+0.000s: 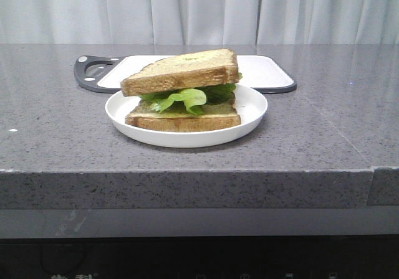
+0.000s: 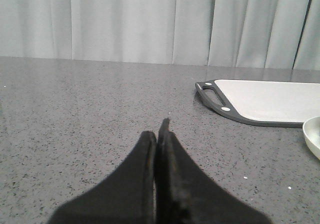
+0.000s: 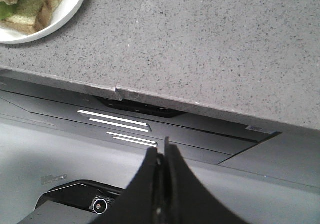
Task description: Left arm grabs bread, right arm adds lettuce
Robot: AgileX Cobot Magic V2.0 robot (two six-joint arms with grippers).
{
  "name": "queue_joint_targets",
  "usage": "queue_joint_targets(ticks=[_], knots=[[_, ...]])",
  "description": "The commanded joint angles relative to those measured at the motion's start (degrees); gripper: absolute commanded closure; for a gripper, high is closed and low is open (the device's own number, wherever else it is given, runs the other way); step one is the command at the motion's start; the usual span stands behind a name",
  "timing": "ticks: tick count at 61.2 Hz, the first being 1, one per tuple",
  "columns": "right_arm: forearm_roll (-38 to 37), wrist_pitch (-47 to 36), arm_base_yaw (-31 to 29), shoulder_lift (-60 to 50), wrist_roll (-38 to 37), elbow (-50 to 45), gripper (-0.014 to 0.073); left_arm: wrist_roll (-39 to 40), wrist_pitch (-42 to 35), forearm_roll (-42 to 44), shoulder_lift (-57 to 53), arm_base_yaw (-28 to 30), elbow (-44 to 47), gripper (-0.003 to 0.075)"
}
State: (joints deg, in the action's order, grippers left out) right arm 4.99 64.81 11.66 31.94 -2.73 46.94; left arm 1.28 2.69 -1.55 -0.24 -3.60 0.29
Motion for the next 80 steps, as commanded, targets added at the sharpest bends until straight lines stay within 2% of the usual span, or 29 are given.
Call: queue_joint_targets(ticks=[1, 20, 25, 36, 45, 51, 65, 80], knots=[[-0.6, -3.0, -0.3, 0.2, 0.0, 1.3, 0.0711, -0.1, -4.9, -0.5, -1.1, -0.2, 0.4, 0.0741], [-0.8, -3.0, -0.3, 0.2, 0.0, 1.3, 0.0711, -0.1, -4.9, -0.5, -1.1, -0.2, 0.4, 0.0741], [-2.6, -5.1, -0.3, -1.1, 0.1, 0.7, 0.0711, -0.1, -4.9, -0.5, -1.1, -0.2, 0.4, 0.0741], [-4.2, -23.0, -0.7, -9.8, 1.6, -8.5, 0.0711, -0.1, -4.9, -0.5, -1.1, -0.2, 0.4, 0.0741], [-3.5, -38.3, -3.5, -18.5, 1.6, -20.7, 0.0711, -0.1, -4.9, -0.5, -1.1, -0.2, 0.4, 0.0741], [-2.5, -45.7, -5.8, -24.3, 1.6, -29.2, 0.0711, -0.1, -4.9, -0.5, -1.1, -0.2, 0.4, 0.0741], [-0.5, -53.5, -8.7, -31.9, 1.6, -42.0, 0.0711, -0.1, -4.9, -0.5, -1.1, -0.2, 0.4, 0.0741], [0.0, -59.5, -8.7, -33.8, 1.6, -48.3, 0.0711, -0.1, -4.9, -0.5, -1.1, -0.2, 0.4, 0.0741]])
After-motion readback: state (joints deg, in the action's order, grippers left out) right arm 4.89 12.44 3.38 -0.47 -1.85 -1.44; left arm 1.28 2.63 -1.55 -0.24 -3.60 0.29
